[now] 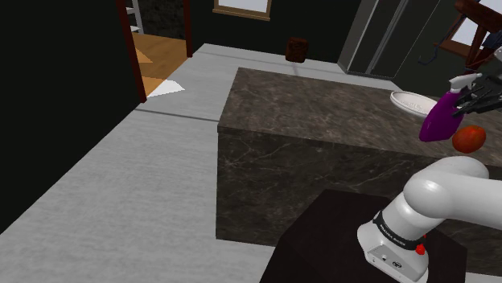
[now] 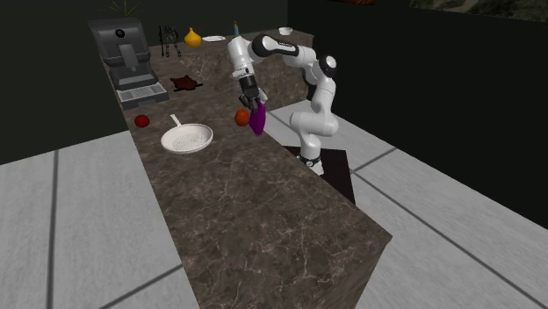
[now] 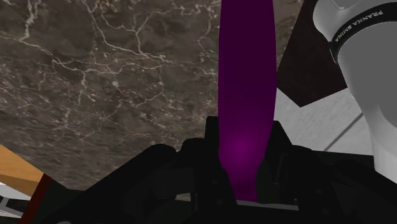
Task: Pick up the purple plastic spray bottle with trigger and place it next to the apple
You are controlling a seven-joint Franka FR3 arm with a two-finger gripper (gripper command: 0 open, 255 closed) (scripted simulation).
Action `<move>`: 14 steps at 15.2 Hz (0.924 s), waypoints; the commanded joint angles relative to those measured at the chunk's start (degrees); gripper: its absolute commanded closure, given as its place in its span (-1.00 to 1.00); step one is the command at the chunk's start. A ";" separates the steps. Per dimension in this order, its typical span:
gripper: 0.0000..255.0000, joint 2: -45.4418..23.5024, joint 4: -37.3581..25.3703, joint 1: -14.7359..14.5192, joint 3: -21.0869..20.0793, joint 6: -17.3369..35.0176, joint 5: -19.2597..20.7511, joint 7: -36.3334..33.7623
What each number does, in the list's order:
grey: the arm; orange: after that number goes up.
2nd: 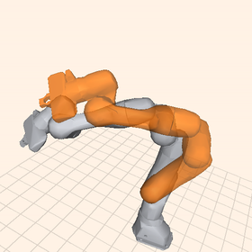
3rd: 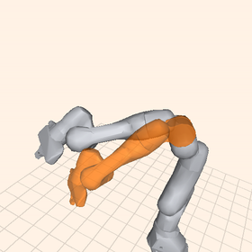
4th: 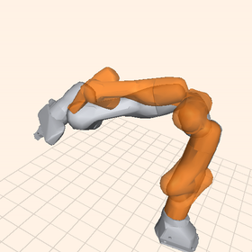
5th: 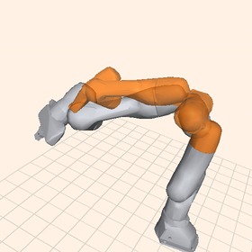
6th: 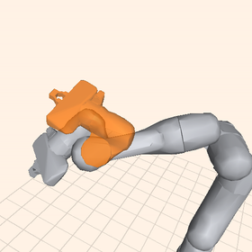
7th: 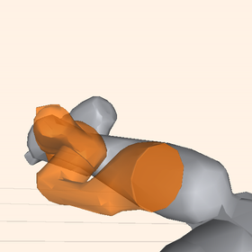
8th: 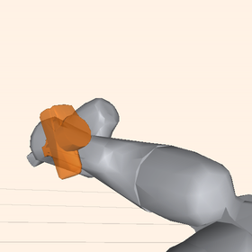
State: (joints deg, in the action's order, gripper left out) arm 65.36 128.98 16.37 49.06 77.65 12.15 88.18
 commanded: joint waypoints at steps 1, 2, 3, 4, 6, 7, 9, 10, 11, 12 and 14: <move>1.00 0.35 1.43 0.23 0.80 1.17 0.75 0.39; 1.00 0.60 2.18 0.45 1.15 1.66 1.12 0.58; 1.00 0.83 2.91 0.65 1.51 2.16 1.49 0.76; 1.00 1.02 3.49 0.82 1.81 2.55 1.80 0.91; 1.00 1.00 3.49 0.83 1.80 2.56 1.78 0.93; 1.00 0.99 3.49 0.84 1.80 2.56 1.78 0.94; 1.00 0.97 3.50 0.86 1.80 2.56 1.77 0.95; 1.00 0.96 3.50 0.87 1.80 2.57 1.76 0.96; 1.00 0.96 3.50 0.87 1.79 2.57 1.75 0.97; -1.00 1.00 3.47 0.93 1.78 2.48 1.76 0.99; -1.00 0.97 3.39 0.89 1.76 2.44 1.74 0.99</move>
State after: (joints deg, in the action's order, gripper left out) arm 66.34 132.35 17.26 50.82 80.12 13.89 89.17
